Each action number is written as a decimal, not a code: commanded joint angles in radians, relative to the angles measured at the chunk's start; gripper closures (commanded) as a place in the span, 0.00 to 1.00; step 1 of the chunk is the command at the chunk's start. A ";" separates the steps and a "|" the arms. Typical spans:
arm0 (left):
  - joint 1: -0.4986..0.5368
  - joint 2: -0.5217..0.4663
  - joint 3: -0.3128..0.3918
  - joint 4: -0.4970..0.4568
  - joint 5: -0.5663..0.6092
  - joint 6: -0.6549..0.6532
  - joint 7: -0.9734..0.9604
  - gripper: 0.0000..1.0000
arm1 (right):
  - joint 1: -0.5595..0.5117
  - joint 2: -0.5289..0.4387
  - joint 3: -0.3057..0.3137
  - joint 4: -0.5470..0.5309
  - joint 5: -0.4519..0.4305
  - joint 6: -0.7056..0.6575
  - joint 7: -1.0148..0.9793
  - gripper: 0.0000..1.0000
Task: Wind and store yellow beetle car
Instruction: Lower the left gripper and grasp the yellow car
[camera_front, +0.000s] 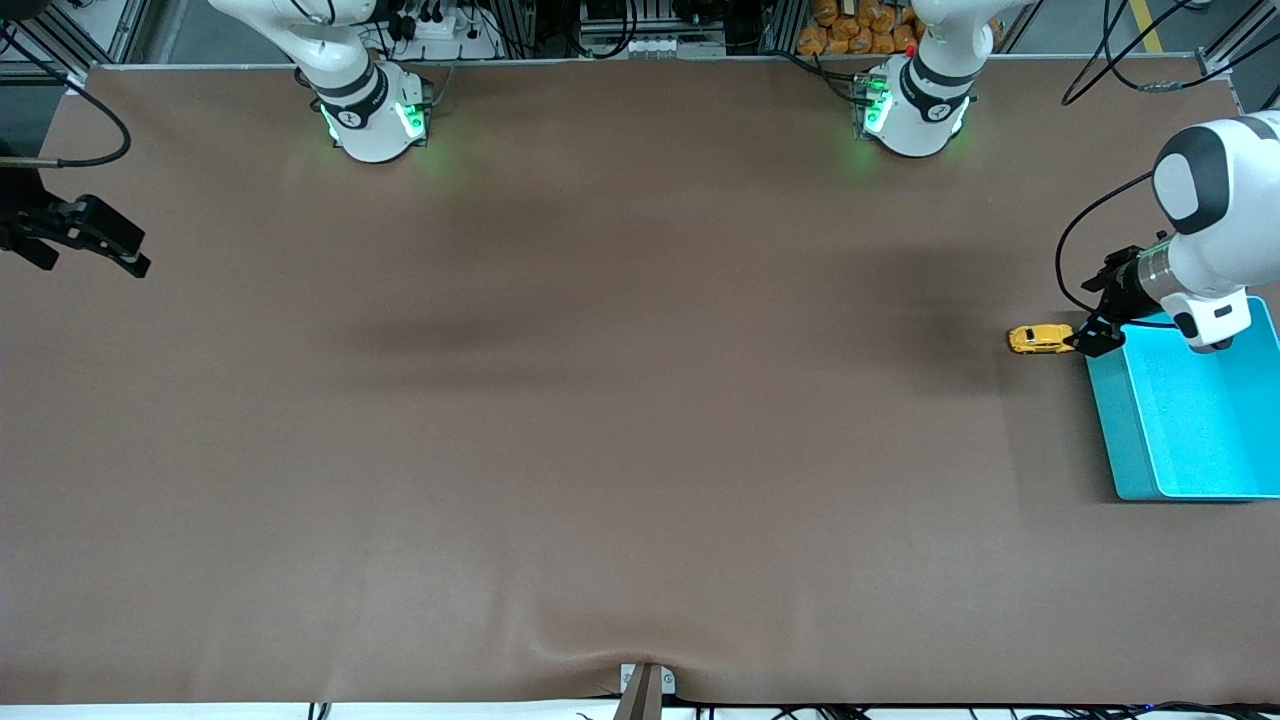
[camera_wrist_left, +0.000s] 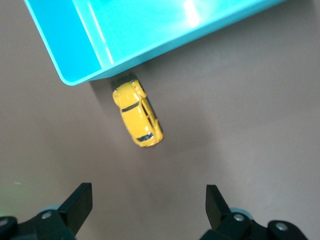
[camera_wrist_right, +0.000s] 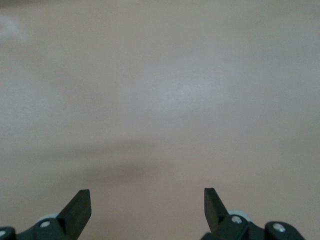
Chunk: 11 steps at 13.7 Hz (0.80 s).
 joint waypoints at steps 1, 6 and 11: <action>0.066 -0.007 -0.012 -0.074 -0.085 0.138 -0.037 0.00 | 0.028 -0.002 -0.009 -0.002 0.032 0.018 -0.011 0.00; 0.100 0.076 -0.012 -0.082 -0.130 0.210 -0.054 0.00 | 0.038 0.000 -0.028 0.003 0.037 0.018 -0.012 0.00; 0.100 0.158 -0.010 -0.088 -0.130 0.280 -0.057 0.00 | 0.044 0.001 -0.026 0.004 0.046 0.021 -0.011 0.00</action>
